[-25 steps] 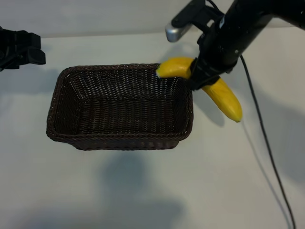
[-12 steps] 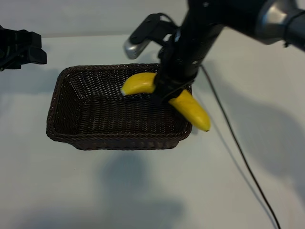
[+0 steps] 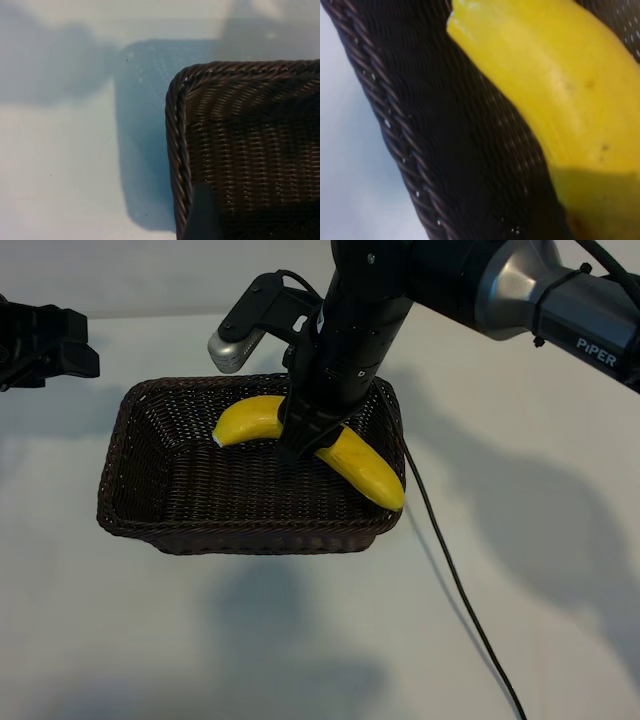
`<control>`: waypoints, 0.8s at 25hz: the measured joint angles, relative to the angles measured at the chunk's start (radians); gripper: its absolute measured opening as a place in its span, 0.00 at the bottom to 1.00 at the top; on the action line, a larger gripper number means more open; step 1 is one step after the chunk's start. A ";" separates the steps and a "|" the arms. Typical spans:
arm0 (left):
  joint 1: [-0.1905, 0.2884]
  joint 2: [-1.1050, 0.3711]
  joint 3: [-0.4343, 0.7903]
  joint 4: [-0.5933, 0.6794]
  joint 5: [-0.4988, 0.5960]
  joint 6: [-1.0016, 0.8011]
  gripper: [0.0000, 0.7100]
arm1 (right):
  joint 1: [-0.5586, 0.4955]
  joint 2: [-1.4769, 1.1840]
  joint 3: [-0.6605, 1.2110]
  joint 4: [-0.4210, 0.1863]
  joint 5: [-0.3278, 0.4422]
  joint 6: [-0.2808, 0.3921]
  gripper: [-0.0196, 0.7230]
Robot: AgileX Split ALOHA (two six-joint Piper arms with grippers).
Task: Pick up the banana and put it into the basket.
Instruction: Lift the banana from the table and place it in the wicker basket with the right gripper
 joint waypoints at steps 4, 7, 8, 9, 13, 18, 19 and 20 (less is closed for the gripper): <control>0.000 0.000 0.000 -0.004 0.001 0.000 0.83 | 0.005 0.003 0.000 0.010 -0.022 -0.046 0.58; 0.000 0.000 0.000 -0.022 0.002 0.015 0.83 | 0.005 0.003 0.000 0.023 -0.032 -0.103 0.58; 0.000 0.000 0.000 -0.027 0.002 0.018 0.83 | 0.005 0.003 0.000 0.028 -0.033 -0.118 0.58; 0.000 0.000 0.000 -0.029 0.002 0.020 0.83 | 0.005 0.003 0.000 0.032 -0.038 -0.132 0.58; 0.000 0.000 0.000 -0.030 0.004 0.021 0.83 | 0.005 0.003 0.000 0.053 -0.048 -0.188 0.58; 0.000 0.000 0.000 -0.031 0.005 0.022 0.83 | 0.005 0.004 0.000 0.078 -0.071 -0.209 0.58; 0.000 0.000 0.000 -0.031 0.005 0.022 0.83 | 0.006 0.005 0.000 0.086 -0.080 -0.215 0.58; 0.000 0.000 0.000 -0.031 0.005 0.022 0.83 | 0.008 0.009 0.000 0.094 -0.087 -0.218 0.58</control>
